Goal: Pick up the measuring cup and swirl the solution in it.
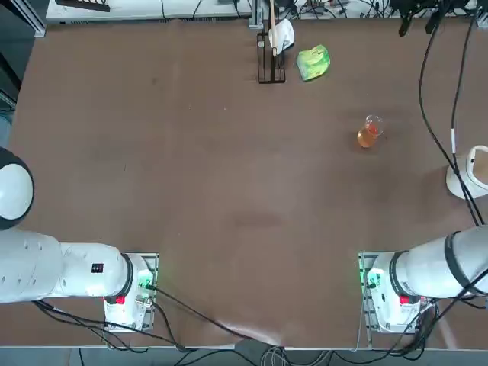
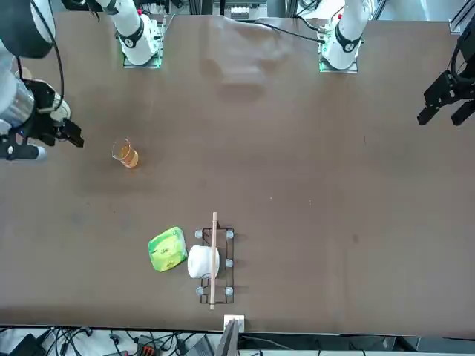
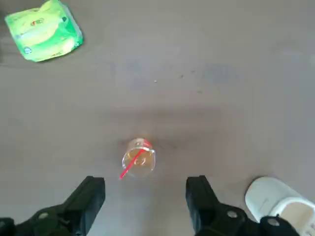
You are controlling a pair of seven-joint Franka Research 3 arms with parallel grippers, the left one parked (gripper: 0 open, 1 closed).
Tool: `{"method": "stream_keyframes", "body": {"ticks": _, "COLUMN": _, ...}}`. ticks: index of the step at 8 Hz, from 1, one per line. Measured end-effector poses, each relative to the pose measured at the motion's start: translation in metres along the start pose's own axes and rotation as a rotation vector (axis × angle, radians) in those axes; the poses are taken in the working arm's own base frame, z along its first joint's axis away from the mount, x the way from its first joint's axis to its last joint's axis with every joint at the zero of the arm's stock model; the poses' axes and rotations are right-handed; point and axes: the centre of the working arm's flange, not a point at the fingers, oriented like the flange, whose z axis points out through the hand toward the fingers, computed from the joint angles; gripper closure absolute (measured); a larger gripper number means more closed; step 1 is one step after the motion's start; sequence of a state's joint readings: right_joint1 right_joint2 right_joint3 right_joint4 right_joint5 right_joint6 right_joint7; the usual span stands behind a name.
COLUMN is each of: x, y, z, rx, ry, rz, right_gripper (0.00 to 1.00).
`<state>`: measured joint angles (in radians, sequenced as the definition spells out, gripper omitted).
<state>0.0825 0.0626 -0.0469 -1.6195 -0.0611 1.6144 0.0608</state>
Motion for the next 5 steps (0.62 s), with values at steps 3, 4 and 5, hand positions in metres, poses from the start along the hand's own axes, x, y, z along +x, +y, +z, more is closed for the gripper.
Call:
{"method": "stream_keyframes", "body": {"ticks": 3, "x": -0.026, "y": 0.025, "z": -0.038, "rx": 0.031, "ry": -0.028, "rz": 0.006, "right_gripper": 0.00}}
{"method": "stream_keyframes", "body": {"ticks": 4, "x": -0.037, "y": 0.031, "z": -0.050, "rx": 0.043, "ry": -0.027, "rz": 0.010, "right_gripper": 0.00}}
{"method": "stream_keyframes", "body": {"ticks": 5, "x": -0.046, "y": 0.031, "z": -0.059, "rx": 0.050, "ry": -0.025, "rz": 0.007, "right_gripper": 0.00}}
